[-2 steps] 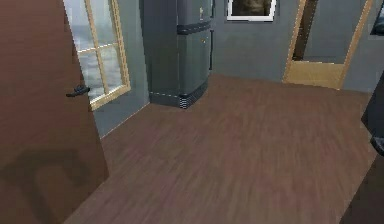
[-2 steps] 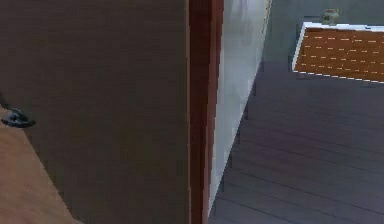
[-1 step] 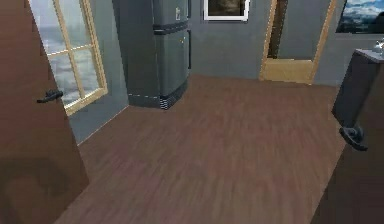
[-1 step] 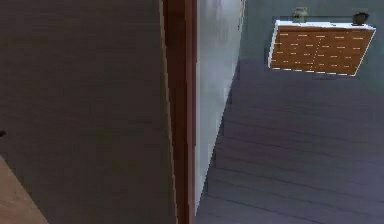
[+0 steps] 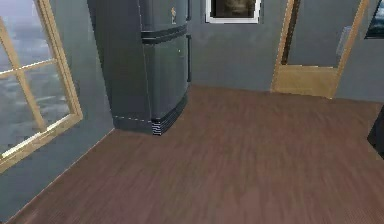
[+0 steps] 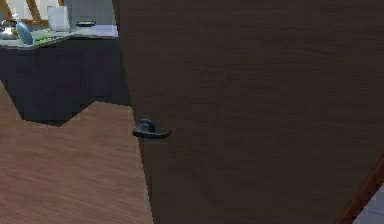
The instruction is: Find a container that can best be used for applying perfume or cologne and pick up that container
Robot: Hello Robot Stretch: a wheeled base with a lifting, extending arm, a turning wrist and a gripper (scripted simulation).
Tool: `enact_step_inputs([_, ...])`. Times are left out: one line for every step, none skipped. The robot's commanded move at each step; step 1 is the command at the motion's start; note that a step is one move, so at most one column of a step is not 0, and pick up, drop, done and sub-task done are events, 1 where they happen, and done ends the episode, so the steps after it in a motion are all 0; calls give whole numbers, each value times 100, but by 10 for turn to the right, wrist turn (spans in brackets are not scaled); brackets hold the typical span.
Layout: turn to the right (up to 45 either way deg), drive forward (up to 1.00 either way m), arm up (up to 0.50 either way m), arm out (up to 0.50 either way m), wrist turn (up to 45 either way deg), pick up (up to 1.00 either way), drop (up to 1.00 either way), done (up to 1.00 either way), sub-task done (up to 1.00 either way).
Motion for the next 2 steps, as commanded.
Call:
enact_step_inputs([150, 0, 0, 0, 0, 0, 0, 0, 0])
enact_step_inputs([0, 70, 0, 0, 0, 0, 0, 0, 0])
